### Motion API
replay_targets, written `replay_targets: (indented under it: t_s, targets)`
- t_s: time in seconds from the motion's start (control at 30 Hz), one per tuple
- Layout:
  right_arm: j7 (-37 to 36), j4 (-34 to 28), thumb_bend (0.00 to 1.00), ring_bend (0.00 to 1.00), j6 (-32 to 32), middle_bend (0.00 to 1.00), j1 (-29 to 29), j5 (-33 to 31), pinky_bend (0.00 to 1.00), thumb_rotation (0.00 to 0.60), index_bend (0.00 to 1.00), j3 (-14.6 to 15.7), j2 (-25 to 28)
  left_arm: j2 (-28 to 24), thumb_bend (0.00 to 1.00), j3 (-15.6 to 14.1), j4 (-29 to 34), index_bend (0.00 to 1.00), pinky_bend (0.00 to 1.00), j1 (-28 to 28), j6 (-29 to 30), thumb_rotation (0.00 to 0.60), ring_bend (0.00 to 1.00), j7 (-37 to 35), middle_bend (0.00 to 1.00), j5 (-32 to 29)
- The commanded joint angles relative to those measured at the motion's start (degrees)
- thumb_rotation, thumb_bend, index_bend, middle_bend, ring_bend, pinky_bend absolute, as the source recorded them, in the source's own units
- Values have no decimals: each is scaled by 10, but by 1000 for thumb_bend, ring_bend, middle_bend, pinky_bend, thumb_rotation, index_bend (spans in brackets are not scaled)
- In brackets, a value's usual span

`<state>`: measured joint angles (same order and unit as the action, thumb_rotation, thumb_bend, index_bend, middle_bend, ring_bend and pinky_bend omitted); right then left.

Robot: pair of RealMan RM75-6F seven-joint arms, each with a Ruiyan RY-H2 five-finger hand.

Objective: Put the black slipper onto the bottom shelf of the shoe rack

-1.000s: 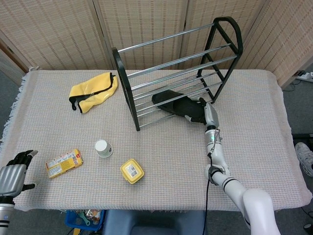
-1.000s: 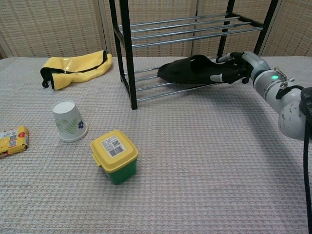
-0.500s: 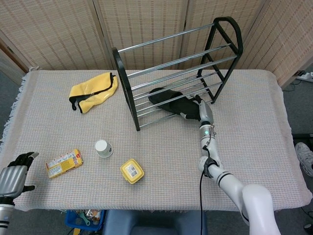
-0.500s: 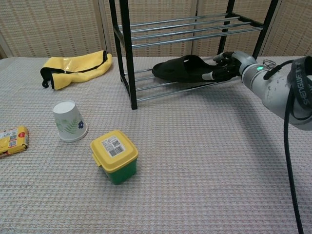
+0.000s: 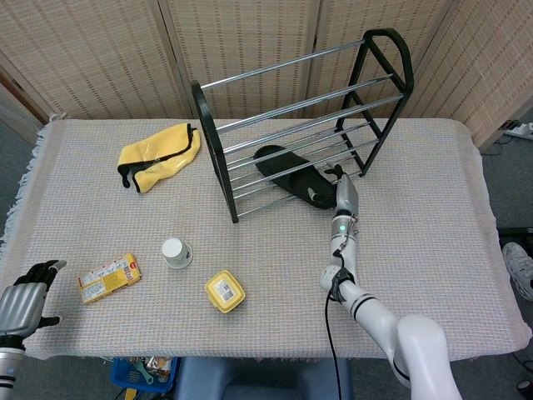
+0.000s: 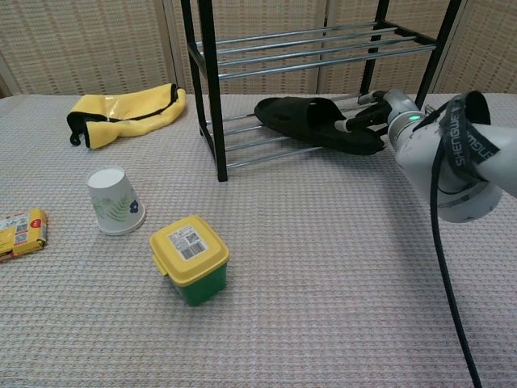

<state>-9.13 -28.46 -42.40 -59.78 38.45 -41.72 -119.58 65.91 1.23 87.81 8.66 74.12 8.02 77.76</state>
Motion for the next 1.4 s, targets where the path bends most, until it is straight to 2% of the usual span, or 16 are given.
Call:
replay_targets:
  t_s: [0.03,0.57,0.77,0.97,1.13,1.23,1.4]
  targets:
    - [-3,-13,298,142,4,240,4,3,237,600,144,2,3,-1,200,0,0,168,319,-1,1,600,152,0,164,0]
    - [4,-102,298,142,-10,234,51,18,237,600,124,28,34,-4,200,-2,7,169,318,-7,13,600,152,1,163,5]
    - [-3,-164,293,139,-39,226,92,53,237,600,106,55,68,-6,200,-2,13,168,318,-8,17,600,152,4,163,6]
    - [-4,-306,290,138,-89,226,170,107,237,600,101,100,146,-3,200,1,17,168,319,-6,20,600,152,6,164,9]
    - [29,-428,290,134,-144,226,244,161,236,600,101,157,234,-1,200,3,17,169,319,-3,19,600,152,8,164,9]
    - [57,-467,290,133,-185,226,279,195,235,600,101,192,274,3,200,7,18,168,318,-2,21,600,152,12,164,5]
    - [71,-504,273,125,-243,226,329,244,221,600,101,232,327,7,200,13,21,168,318,-1,26,600,152,13,164,4]
